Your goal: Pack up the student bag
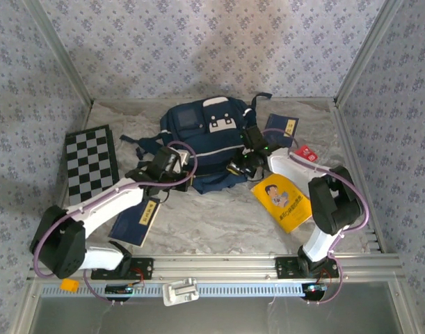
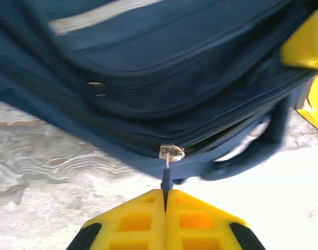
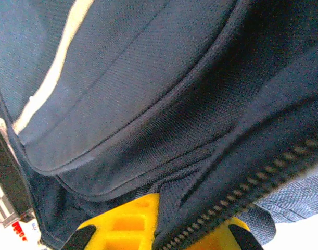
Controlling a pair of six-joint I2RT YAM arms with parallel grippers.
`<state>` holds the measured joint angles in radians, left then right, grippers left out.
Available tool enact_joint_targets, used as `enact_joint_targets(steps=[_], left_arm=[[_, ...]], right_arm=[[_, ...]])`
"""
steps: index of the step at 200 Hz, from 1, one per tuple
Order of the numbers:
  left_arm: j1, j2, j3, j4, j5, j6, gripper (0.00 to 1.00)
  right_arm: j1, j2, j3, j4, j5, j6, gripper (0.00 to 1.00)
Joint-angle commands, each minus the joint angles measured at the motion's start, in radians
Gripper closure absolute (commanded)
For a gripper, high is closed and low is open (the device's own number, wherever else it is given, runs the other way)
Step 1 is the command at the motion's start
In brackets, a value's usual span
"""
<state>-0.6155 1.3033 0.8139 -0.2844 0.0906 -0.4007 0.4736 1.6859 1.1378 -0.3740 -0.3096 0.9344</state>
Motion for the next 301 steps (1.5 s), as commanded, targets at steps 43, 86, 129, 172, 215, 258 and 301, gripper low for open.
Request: enact_joint_targets(steps=[43,86,129,172,215,258,301], left_arm=[[0.045,0.050,0.031,-0.020,0.041,-0.015,1.00],[0.042,0.069,0.051,0.038,0.099,-0.061,1.00],[0.024,0.068,0.066,0.041,0.102,-0.052,1.00],[0.017,0.068,0.062,0.045,0.109,-0.053,1.00],[0.003,0.069,0.061,0.054,0.114,-0.043,1.00],[-0.009,0.072,0.063,0.039,0.098,-0.029,1.00],[-0.008,0.069,0.059,0.018,0.057,-0.008,1.00]], right_arm=[[-0.041,-0.010,0.087,-0.081,-0.012,-0.143,0.87],[0.010,-0.064,0.090,-0.222,0.027,-0.028,0.45],[0.144,-0.102,0.047,-0.167,0.047,0.201,0.28],[0.231,-0.035,0.030,-0.028,0.076,0.424,0.24],[0.246,0.082,0.111,0.004,0.102,0.494,0.24],[0.245,0.160,0.142,0.030,0.130,0.475,0.49],[0.246,0.164,0.140,0.019,0.122,0.451,0.86]])
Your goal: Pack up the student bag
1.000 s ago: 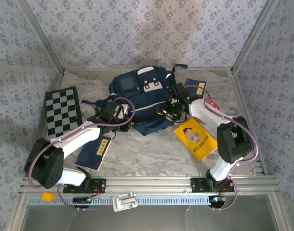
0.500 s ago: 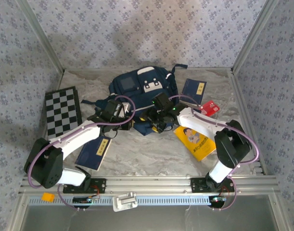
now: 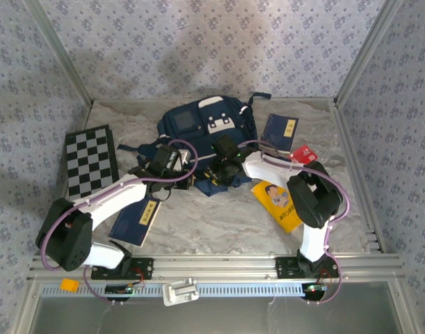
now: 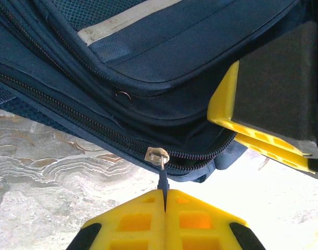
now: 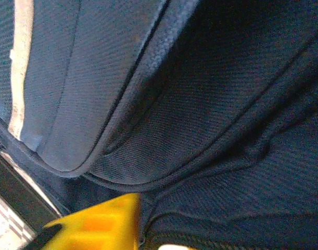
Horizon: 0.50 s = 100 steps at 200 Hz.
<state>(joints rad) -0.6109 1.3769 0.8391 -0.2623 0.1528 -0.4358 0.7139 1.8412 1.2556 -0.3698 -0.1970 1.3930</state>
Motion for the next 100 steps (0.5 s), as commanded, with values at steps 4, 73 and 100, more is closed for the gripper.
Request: enact_joint_targets(steps=[4,73,100], left_arm=[[-0.013,-0.003,0.033,-0.009,-0.010,0.029,1.00],[0.028,-0.003,0.032,-0.024,-0.107,0.059,1.00],[0.061,0.006,0.038,-0.020,-0.162,0.082,1.00]], right_arm=[[0.005,0.004,0.021,0.012,0.010,-0.011,0.89],[-0.014,-0.111,0.032,-0.031,0.008,-0.133,1.00],[-0.020,-0.143,0.031,-0.031,-0.008,-0.155,1.00]])
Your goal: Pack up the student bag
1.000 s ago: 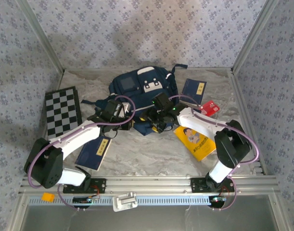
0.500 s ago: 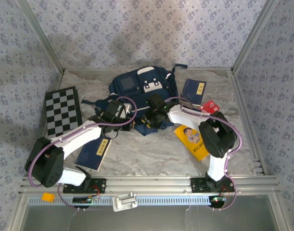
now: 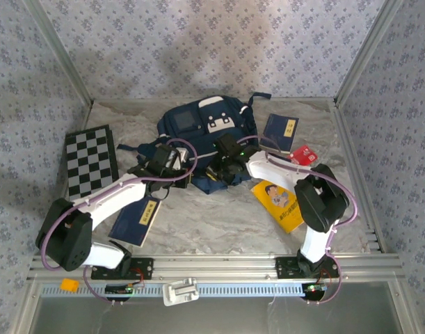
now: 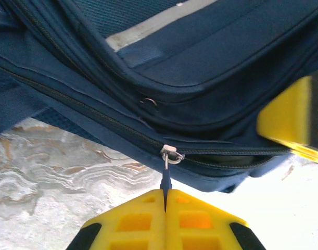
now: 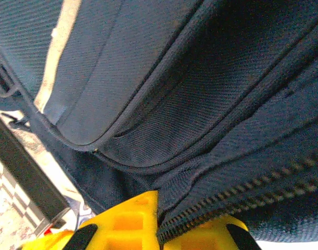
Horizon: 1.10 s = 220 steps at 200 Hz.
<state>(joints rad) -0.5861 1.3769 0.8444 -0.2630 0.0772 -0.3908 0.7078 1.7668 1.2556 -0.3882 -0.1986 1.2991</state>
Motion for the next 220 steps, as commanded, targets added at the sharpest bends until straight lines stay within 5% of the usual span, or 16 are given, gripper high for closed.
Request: enact_joint_targets(steps=[1,95,199,220], left_arm=[[0.037,0.007,0.032,-0.019,-0.089,0.038,1.00],[0.231,0.142,0.126,-0.004,-0.166,0.005,1.00],[0.299,0.280,0.236,0.067,0.044,0.009,1.00],[0.299,0.278,0.276,-0.005,0.048,0.022,0.80]], right_arm=[[-0.014,-0.070,0.031,-0.011,-0.008,-0.063,1.00],[-0.011,-0.136,-0.018,0.018,-0.020,-0.057,1.00],[0.035,-0.009,0.017,0.180,-0.018,-0.035,1.00],[0.056,0.033,0.060,0.189,-0.010,-0.038,1.00]])
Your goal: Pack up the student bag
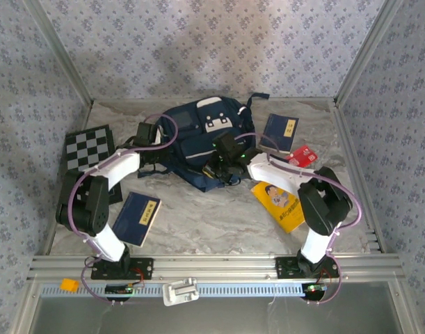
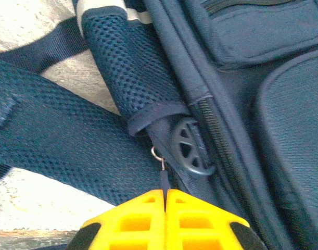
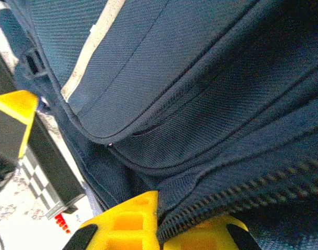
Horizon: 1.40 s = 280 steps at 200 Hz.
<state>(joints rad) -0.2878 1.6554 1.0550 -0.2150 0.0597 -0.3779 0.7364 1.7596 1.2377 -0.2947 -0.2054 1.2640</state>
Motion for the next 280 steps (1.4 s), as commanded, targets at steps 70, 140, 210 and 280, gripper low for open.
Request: enact_joint_targets(steps=[70,140,210,280], left_arm=[[0.001,-0.187,0.007,-0.175,0.099,-0.090,0.50],[-0.055,-0.412,-0.159,-0.150,0.177,-0.233,0.35],[-0.248,-0.507,-0.215,-0.148,0.117,-0.324,0.24],[-0.258,-0.487,-0.171,-0.200,0.065,-0.281,0.20]], right_arm=[[0.064,-0.034,0.015,0.012,0.051,-0.057,0.62],[-0.025,-0.249,-0.077,-0.190,0.083,-0.272,0.20],[-0.200,-0.162,-0.070,-0.224,0.034,-0.523,0.18],[-0.117,-0.023,-0.012,-0.041,-0.043,-0.569,0.33]])
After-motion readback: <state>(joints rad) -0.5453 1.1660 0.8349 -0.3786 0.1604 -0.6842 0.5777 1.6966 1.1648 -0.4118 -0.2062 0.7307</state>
